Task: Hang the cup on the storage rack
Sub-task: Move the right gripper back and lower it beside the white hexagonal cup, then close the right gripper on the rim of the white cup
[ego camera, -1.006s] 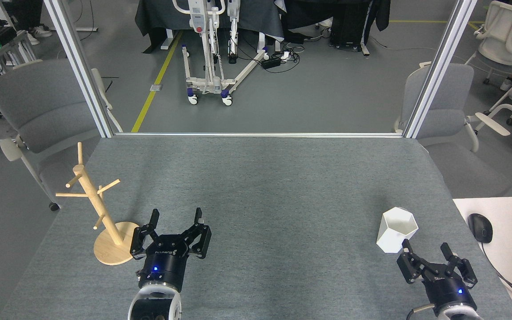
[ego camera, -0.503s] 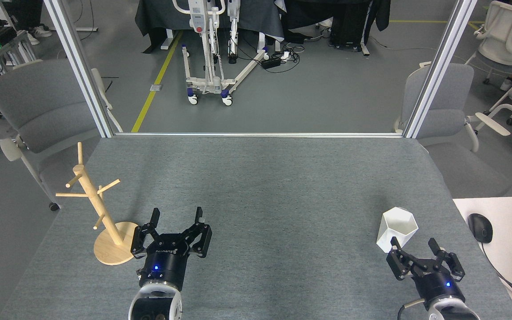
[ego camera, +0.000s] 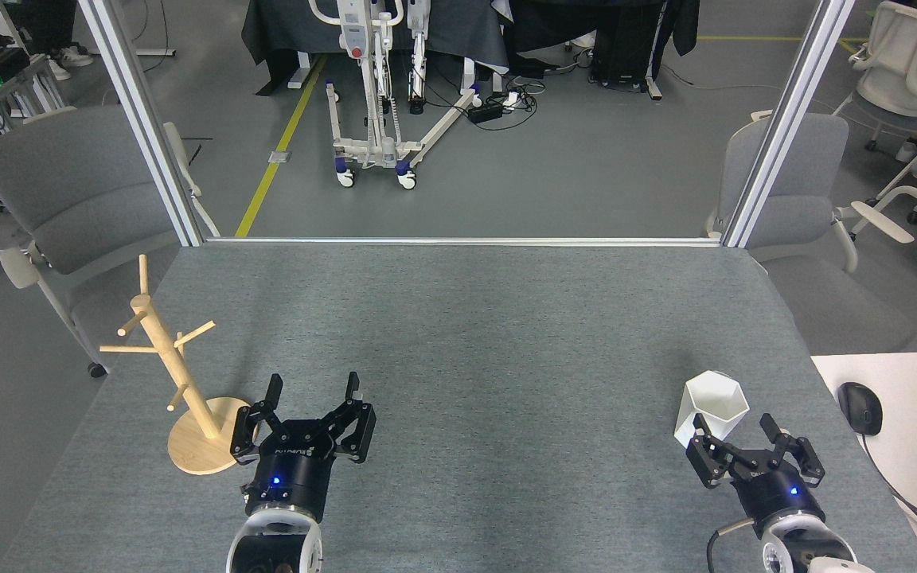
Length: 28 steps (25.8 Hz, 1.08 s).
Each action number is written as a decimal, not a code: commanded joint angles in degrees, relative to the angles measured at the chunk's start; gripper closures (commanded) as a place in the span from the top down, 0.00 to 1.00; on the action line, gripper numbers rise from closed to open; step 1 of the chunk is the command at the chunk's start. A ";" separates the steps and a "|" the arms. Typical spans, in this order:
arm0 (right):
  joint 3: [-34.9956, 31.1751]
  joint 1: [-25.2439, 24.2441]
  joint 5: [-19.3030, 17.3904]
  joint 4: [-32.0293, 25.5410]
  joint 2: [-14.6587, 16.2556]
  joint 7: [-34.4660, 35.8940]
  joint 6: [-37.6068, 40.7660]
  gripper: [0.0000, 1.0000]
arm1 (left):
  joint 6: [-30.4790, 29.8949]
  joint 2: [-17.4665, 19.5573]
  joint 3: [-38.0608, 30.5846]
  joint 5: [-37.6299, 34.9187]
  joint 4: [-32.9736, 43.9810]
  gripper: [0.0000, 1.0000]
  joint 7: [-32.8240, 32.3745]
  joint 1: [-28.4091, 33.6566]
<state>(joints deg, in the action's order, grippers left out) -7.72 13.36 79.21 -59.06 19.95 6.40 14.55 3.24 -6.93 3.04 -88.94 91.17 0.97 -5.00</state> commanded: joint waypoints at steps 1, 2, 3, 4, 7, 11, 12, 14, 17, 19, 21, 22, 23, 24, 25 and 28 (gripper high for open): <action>0.51 0.80 0.07 0.70 0.01 0.01 -0.05 1.00 | 0.01 0.07 -0.31 0.00 -0.03 0.99 0.08 -0.10; 0.51 0.80 0.16 0.70 0.01 0.01 -0.05 1.00 | 0.01 0.16 -0.31 0.00 -0.12 0.99 0.08 -0.10; 0.51 0.88 0.16 0.79 0.01 0.01 -0.05 1.00 | 0.01 0.16 -0.31 0.00 -0.12 0.99 0.08 -0.01; 0.51 0.88 0.42 0.79 0.01 0.01 -0.05 1.00 | 0.01 0.16 -0.31 0.00 -0.12 0.99 0.08 0.08; 0.51 0.97 1.30 1.58 -0.08 0.01 -0.05 1.00 | 0.01 0.16 -0.31 0.00 -0.12 0.99 0.08 0.34; 1.22 1.85 1.74 2.46 -0.17 0.01 -0.05 1.00 | -0.25 0.16 -0.23 0.00 -0.12 0.99 0.08 0.43; 1.66 2.03 1.74 2.55 -0.17 0.01 -0.05 1.00 | -0.34 0.16 -0.23 0.00 -0.12 0.99 0.08 0.43; 1.75 2.03 1.74 3.16 -0.26 0.01 -0.13 1.00 | -0.42 0.07 -0.23 0.00 -0.12 0.99 0.08 0.43; 1.83 2.20 1.74 3.16 -0.26 0.01 -0.22 1.00 | -0.42 -0.01 -0.14 0.09 -0.20 0.99 0.17 0.34; 1.83 2.20 1.65 3.16 -0.26 0.01 -0.22 1.00 | -0.42 -0.01 -0.14 0.00 -0.29 0.99 0.17 0.34; 1.83 2.20 1.65 3.16 -0.26 0.01 -0.40 1.00 | -0.42 -0.01 -0.14 0.00 -0.38 0.99 0.17 0.34; 1.75 2.20 1.65 3.16 -0.26 0.01 -0.49 1.00 | -0.42 -0.01 -0.14 0.09 -0.47 0.99 0.17 0.34; 1.75 2.20 1.65 3.16 -0.26 0.01 -0.57 1.00 | -0.42 -0.01 -0.14 0.00 -0.47 0.99 0.17 0.34; 1.75 2.20 1.65 3.25 -0.26 0.01 -0.57 1.00 | -0.42 -0.01 -0.14 0.09 -0.56 0.99 0.17 0.34; 1.75 2.20 1.65 3.25 -0.26 0.01 -0.57 1.00 | -0.42 -0.01 -0.14 0.09 -0.56 0.99 0.17 0.25; 1.66 2.29 1.65 3.51 -0.26 0.01 -0.66 1.00 | -0.42 0.07 -0.14 0.09 -0.64 0.99 0.17 0.25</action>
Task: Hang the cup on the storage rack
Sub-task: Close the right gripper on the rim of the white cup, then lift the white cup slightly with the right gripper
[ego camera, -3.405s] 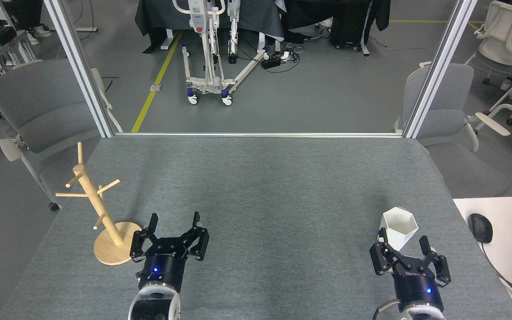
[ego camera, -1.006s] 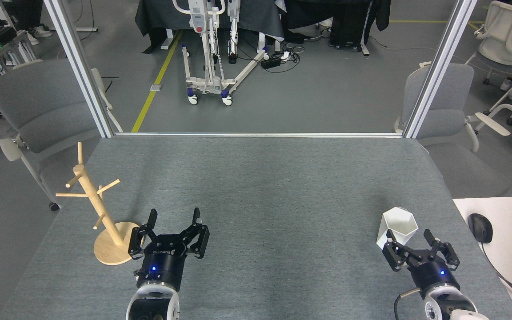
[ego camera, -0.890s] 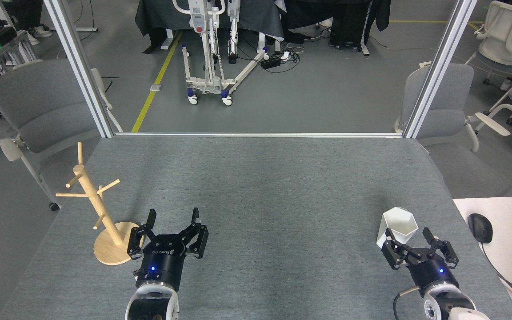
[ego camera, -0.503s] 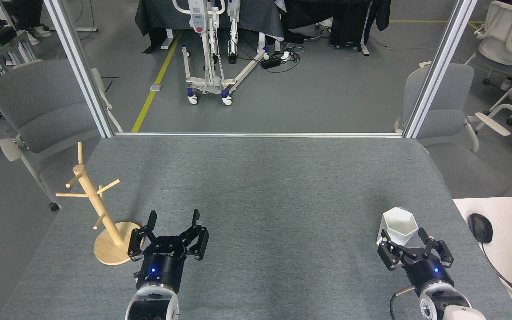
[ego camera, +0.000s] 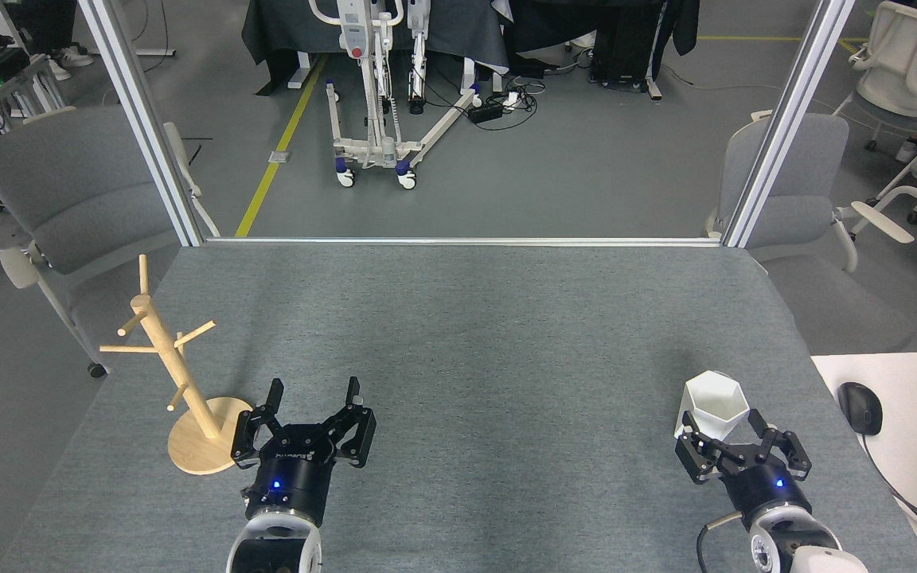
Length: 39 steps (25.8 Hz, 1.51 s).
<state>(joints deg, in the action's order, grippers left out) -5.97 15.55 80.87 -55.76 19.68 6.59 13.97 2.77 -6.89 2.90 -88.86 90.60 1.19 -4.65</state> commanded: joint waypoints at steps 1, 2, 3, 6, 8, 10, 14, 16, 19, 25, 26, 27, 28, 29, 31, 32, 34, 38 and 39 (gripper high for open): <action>-0.09 0.09 -0.01 0.39 -0.08 -0.18 -0.08 1.00 | -0.05 0.04 0.00 0.01 -0.07 0.99 -0.04 -0.10; -0.09 0.18 -0.01 0.83 -0.08 -0.09 -0.08 1.00 | -0.05 0.04 0.00 0.01 -0.07 0.99 -0.04 -0.10; -0.09 0.35 -0.01 1.18 -0.08 -0.09 -0.08 1.00 | -0.05 0.12 0.00 -0.08 -0.07 0.99 -0.04 -0.10; -0.09 1.67 -0.01 2.06 0.01 -0.09 -0.17 1.00 | -0.05 0.12 0.00 0.01 -0.42 0.99 -0.04 -0.10; -0.09 2.02 -0.01 3.03 -0.17 -0.09 -0.34 1.00 | -0.14 0.12 0.00 0.01 -0.69 0.99 0.04 -0.18; -0.09 3.25 0.08 3.91 -0.26 -0.09 -0.78 1.00 | -0.14 0.04 0.00 -0.08 -0.78 0.99 0.04 -0.18; 0.09 4.66 0.08 6.19 -0.26 -0.09 -0.87 1.00 | -0.14 -0.05 0.00 0.01 -0.78 0.99 0.04 -0.36; 0.09 5.01 0.08 6.81 -0.35 -0.09 -0.87 1.00 | -0.05 -0.14 0.00 -0.08 -0.86 0.99 0.04 -0.45; 0.09 5.45 0.16 7.51 -0.43 -0.09 -0.87 1.00 | -0.05 -0.23 0.00 -0.08 -1.22 0.99 0.04 -0.62; 0.09 7.21 1.40 9.62 -0.61 -0.09 -0.87 1.00 | -0.05 -0.32 0.00 -0.08 -1.66 0.99 0.04 -0.80; 0.09 7.47 1.48 9.88 -0.61 -0.09 -0.87 1.00 | -0.05 -0.40 0.00 -0.08 -1.83 0.99 0.04 -0.80; 0.09 7.91 1.48 10.15 -0.70 -0.09 -0.87 1.00 | -0.05 -0.40 -0.09 -0.08 -1.83 0.99 0.04 -0.80; 0.09 8.18 1.48 10.59 -0.70 -0.09 -0.87 1.00 | -0.05 -0.40 0.00 0.01 -1.92 0.99 0.04 -0.80; 0.09 8.62 1.48 11.03 -0.70 -0.09 -0.87 1.00 | -0.05 -0.32 0.00 -0.08 -1.92 0.99 0.04 -0.80; 0.17 9.49 1.57 11.82 -0.70 -0.09 -0.96 1.00 | -0.05 -0.32 0.00 -0.08 -1.83 0.99 0.04 -0.71; 0.17 9.76 1.57 12.26 -0.70 -0.09 -0.87 1.00 | -0.05 -0.32 0.00 -0.08 -1.83 0.99 0.04 -0.71; 0.17 10.29 1.66 12.96 -0.87 -0.09 -0.87 1.00 | -0.05 -0.32 0.00 -0.08 -1.83 0.99 0.04 -0.71; 0.52 10.46 2.80 13.49 -1.05 0.00 -0.96 1.00 | -0.14 -0.23 0.00 -0.08 -1.83 0.99 0.04 -0.71; 0.52 10.46 2.80 13.49 -1.05 0.00 -0.87 1.00 | -0.14 -0.23 0.00 -0.08 -1.83 0.99 0.04 -0.71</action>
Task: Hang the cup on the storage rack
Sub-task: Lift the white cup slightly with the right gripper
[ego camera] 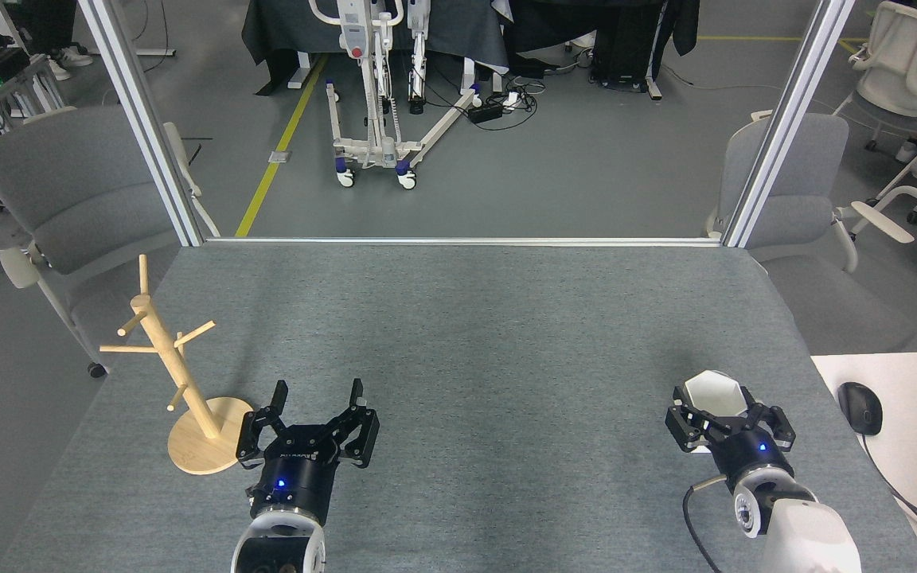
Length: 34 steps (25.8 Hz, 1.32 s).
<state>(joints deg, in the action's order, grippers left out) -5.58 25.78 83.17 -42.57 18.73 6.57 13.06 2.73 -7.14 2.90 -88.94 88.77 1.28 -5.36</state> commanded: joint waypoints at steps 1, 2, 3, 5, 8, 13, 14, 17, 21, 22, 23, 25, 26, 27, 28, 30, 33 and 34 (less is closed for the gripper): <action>0.22 0.23 0.51 0.29 -0.10 0.02 -0.05 1.00 | -0.09 0.02 0.00 0.00 0.00 0.99 -0.04 0.00; 0.22 0.23 0.51 0.29 -0.10 0.02 -0.05 1.00 | -0.09 0.02 0.00 0.00 0.00 0.99 -0.04 0.00; 0.22 0.23 0.51 0.29 -0.18 0.02 0.04 1.00 | -0.09 0.02 0.00 0.00 0.00 0.99 -0.04 0.00; 0.31 0.23 0.51 0.29 -0.18 -0.06 -0.05 1.00 | -0.09 0.02 0.00 0.00 0.00 0.99 -0.04 0.00; 0.22 0.23 0.51 0.29 -0.45 0.02 -0.05 1.00 | -0.09 0.02 0.00 0.00 0.00 0.99 -0.04 0.00; 0.22 0.23 0.77 0.38 -0.62 0.02 -0.14 1.00 | -0.09 -0.07 0.00 0.00 -0.09 0.99 -0.04 0.00; 0.22 0.23 0.95 0.82 -0.71 0.02 -0.40 1.00 | -0.09 -0.07 0.00 0.09 0.00 0.99 -0.04 0.00; 0.13 0.23 1.47 1.52 -1.24 0.02 -1.10 1.00 | -0.09 -0.07 0.00 0.00 0.00 0.99 -0.04 0.00; 0.13 0.23 1.47 1.52 -1.24 0.02 -1.19 1.00 | -0.09 -0.07 0.09 0.00 0.00 0.99 -0.04 0.00; 0.13 0.23 1.47 1.52 -1.24 0.02 -1.19 1.00 | -0.09 -0.07 0.09 0.00 0.00 0.99 -0.04 0.00; 0.13 0.32 1.47 1.52 -1.24 0.02 -1.10 1.00 | -0.09 -0.07 0.17 0.00 0.00 0.99 -0.04 0.00; 0.05 0.32 1.47 1.52 -1.24 0.02 -1.19 0.99 | -0.09 -0.15 0.18 0.00 0.00 0.99 -0.04 0.09; 0.13 0.50 1.39 1.52 -1.24 0.02 -1.10 0.99 | 0.00 -0.15 0.18 0.00 0.00 0.99 -0.04 0.09; 0.13 0.94 1.39 1.52 -1.15 0.02 -1.10 0.98 | 0.00 -0.15 0.18 0.00 0.00 0.99 0.04 0.09; 0.13 1.20 1.39 1.52 -1.15 0.02 -1.10 0.98 | 0.00 -0.15 0.18 0.00 0.09 0.99 0.22 0.09; 0.13 1.20 1.39 1.52 -1.24 0.11 -1.19 0.98 | 0.08 -0.15 0.26 0.00 0.09 0.99 0.48 0.09; 0.05 1.29 1.30 1.52 -1.33 0.11 -1.19 0.98 | 0.08 -0.24 0.26 0.00 0.09 0.99 0.66 0.00; 0.05 1.38 1.30 1.52 -1.24 0.11 -1.19 0.98 | 0.08 -0.24 0.26 0.00 0.09 0.99 0.66 -0.09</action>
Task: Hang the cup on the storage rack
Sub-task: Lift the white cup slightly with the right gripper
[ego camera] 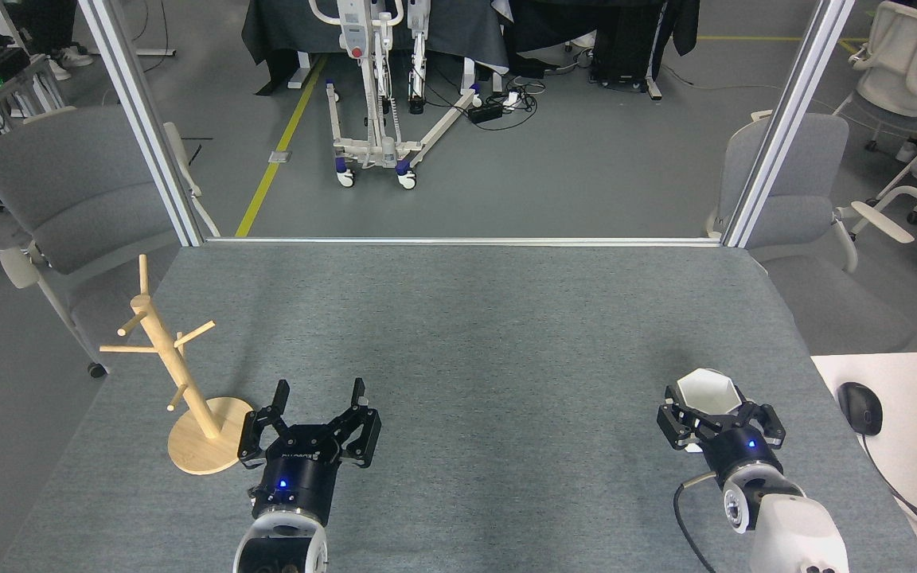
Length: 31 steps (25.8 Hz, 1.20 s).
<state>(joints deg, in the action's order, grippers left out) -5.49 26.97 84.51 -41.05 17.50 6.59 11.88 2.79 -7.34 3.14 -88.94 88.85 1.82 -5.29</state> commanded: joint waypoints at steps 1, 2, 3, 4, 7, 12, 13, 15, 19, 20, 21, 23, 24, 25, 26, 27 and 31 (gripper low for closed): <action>-0.04 0.19 -0.05 0.00 -0.01 0.09 -0.01 0.98 | 0.02 -0.05 0.02 0.00 0.01 0.99 0.11 -0.16; -0.04 0.19 -0.05 0.00 -0.01 0.09 -0.01 0.98 | -0.07 -0.05 0.02 0.00 0.01 0.99 0.11 -0.16; -0.04 0.19 0.04 0.00 -0.01 0.09 -0.01 0.98 | -0.07 -0.05 0.02 0.00 0.01 0.99 0.11 -0.16; 0.05 0.19 0.04 0.00 -0.01 0.09 -0.01 0.98 | -0.07 -0.05 0.02 0.00 0.01 0.99 0.11 -0.16; 0.05 0.10 0.04 0.00 -0.01 0.09 -0.01 0.98 | -0.07 -0.05 0.02 0.00 -0.08 0.99 0.02 -0.16; 0.05 0.10 0.13 0.00 -0.10 0.09 -0.01 0.98 | -0.16 0.04 0.02 0.00 -0.17 0.99 0.02 0.02; 0.05 0.10 0.13 0.00 -0.10 0.09 -0.01 0.98 | -0.16 0.04 0.02 0.00 -0.08 0.99 0.02 0.10; 0.05 0.10 0.13 0.00 -0.10 0.09 -0.01 0.98 | 0.02 0.04 0.02 0.09 -0.08 0.99 -0.77 0.11; 0.05 0.10 0.13 0.00 -0.10 0.09 -0.01 0.98 | -0.16 0.04 0.02 0.09 0.36 0.99 -0.85 0.11; 0.05 0.10 0.13 0.00 -0.10 0.09 -0.01 0.98 | -0.25 0.04 0.11 0.09 0.53 0.99 -0.77 0.11; 0.05 0.10 0.13 0.01 -0.10 0.09 -0.01 0.98 | -0.33 0.04 0.11 0.09 0.71 0.99 -0.59 0.11; 0.05 0.10 0.13 0.00 -0.01 0.09 -0.01 0.98 | -0.68 0.04 0.19 0.09 0.89 0.99 -0.15 0.11; 0.05 0.10 0.13 0.00 -0.01 0.09 -0.01 0.98 | -0.77 0.04 0.19 0.09 0.97 0.99 -0.24 0.19; 0.05 0.10 0.13 0.00 -0.01 0.09 -0.01 0.97 | -0.86 0.04 0.19 0.09 0.97 0.99 -0.24 0.19; 0.05 0.10 0.13 0.00 -0.01 0.09 0.08 0.95 | -0.86 0.04 0.37 0.09 0.97 0.99 -0.33 0.19; 0.05 0.10 0.13 0.00 -0.01 0.09 0.08 0.90 | -0.86 0.04 0.55 0.09 0.97 0.99 -0.41 0.19; 0.13 0.01 0.21 0.00 -0.01 0.09 0.16 0.50 | -0.60 0.04 1.25 0.09 0.89 0.99 -0.50 0.11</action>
<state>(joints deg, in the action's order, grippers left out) -5.40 27.04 84.66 -41.04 17.48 6.70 11.86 2.07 -7.29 4.02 -88.86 89.78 1.50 -5.11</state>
